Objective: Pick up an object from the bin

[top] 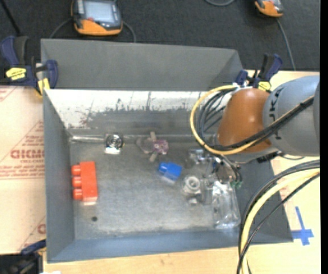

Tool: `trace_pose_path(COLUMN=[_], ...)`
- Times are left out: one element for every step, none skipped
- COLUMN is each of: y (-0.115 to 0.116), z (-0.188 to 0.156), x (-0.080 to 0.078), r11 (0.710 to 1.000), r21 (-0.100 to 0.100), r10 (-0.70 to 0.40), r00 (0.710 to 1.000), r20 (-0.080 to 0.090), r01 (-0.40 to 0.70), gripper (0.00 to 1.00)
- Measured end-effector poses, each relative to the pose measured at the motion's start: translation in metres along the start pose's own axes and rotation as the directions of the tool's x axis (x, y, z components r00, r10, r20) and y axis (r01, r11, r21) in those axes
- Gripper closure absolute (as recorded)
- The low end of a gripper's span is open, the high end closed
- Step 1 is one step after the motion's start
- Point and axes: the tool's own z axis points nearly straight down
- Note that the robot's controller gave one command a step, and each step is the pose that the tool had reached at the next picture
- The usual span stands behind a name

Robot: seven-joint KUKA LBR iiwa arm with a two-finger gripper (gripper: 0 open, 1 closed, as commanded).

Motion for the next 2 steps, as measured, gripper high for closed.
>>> trace_pose_path(y=[0.0, 0.022], z=[-0.006, -0.103], x=[-0.002, -0.034], r11=[1.0, 1.0], r21=[0.001, -0.001], r10=[-0.003, 0.028], r00=[1.0, 0.999], r20=[0.001, 0.015], r01=[0.003, -0.028], gripper=[1.0, 1.0])
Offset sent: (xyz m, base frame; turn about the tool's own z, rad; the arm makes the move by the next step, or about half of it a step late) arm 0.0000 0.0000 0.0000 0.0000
